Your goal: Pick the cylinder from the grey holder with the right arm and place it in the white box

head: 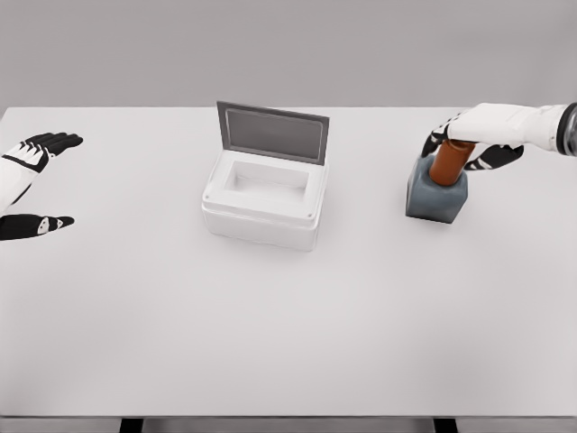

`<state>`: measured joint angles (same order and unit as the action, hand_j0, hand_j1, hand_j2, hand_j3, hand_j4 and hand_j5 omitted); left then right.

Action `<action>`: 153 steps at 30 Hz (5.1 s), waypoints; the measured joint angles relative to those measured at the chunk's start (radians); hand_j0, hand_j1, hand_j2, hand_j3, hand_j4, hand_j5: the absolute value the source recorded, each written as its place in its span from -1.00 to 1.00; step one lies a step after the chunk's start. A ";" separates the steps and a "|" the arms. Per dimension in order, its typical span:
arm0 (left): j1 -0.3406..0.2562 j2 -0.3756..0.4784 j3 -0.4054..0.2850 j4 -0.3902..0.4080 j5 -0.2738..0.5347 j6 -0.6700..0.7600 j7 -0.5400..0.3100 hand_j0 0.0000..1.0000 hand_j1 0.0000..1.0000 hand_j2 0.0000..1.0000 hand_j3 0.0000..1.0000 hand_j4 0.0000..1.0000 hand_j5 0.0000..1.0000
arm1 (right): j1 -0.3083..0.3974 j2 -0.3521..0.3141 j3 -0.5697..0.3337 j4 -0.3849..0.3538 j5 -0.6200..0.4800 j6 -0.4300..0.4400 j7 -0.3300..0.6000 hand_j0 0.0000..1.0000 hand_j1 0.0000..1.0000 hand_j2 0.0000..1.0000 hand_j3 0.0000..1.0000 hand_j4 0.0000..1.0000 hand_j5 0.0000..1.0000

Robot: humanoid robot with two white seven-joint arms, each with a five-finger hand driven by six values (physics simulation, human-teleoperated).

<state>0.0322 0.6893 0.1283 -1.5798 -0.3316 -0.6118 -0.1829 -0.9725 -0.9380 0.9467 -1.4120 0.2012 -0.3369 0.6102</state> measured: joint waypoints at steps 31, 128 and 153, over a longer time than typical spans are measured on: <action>-0.005 0.005 0.007 0.009 -0.005 0.000 -0.002 1.00 1.00 1.00 1.00 1.00 1.00 | -0.015 0.115 -0.049 -0.269 -0.044 -0.073 0.002 -0.56 -0.56 -0.56 -0.56 -0.56 -0.56; -0.005 0.005 0.008 0.006 0.001 0.000 0.000 1.00 1.00 1.00 1.00 1.00 1.00 | -0.160 0.335 0.157 -0.070 0.059 -0.059 0.001 -0.33 -0.33 -0.33 -0.33 -0.33 -0.33; -0.005 0.004 0.008 0.006 0.005 0.000 0.000 1.00 1.00 1.00 1.00 1.00 1.00 | -0.181 0.325 0.109 -0.128 0.097 -0.062 0.001 0.97 0.97 0.97 0.97 0.97 0.97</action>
<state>0.0276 0.6931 0.1364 -1.5736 -0.3263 -0.6118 -0.1831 -1.1536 -0.6128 1.0553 -1.5400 0.2980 -0.3994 0.6113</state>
